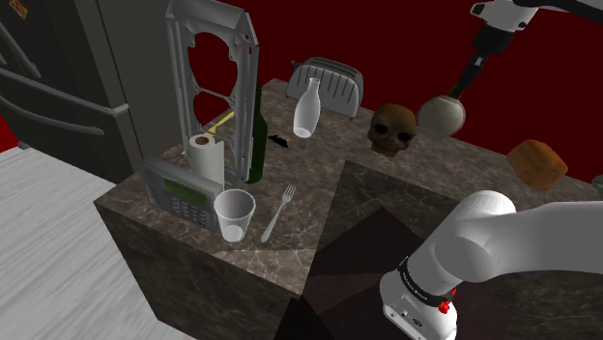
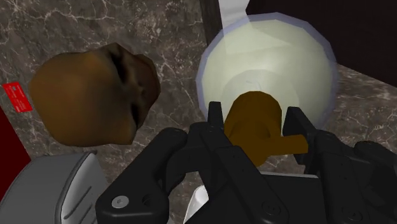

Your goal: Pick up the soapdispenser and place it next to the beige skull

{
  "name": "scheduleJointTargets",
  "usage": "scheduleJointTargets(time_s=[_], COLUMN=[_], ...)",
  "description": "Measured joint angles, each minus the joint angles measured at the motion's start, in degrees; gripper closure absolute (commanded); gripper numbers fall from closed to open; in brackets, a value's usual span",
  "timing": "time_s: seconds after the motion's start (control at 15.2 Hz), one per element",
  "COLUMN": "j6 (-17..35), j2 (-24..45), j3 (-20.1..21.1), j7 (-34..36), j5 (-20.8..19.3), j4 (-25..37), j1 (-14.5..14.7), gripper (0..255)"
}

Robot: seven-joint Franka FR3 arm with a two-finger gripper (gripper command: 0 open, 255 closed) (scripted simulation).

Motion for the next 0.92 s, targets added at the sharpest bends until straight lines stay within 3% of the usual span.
scheduleJointTargets(time_s=[0.59, 0.92], j6=[3.70, 5.78], j2=[9.70, 18.29], j3=[-15.25, -27.95], j7=[-12.84, -21.49], j5=[-1.92, 1.05], j4=[11.18, 20.44], j1=[3.39, 8.89], gripper=[255, 255])
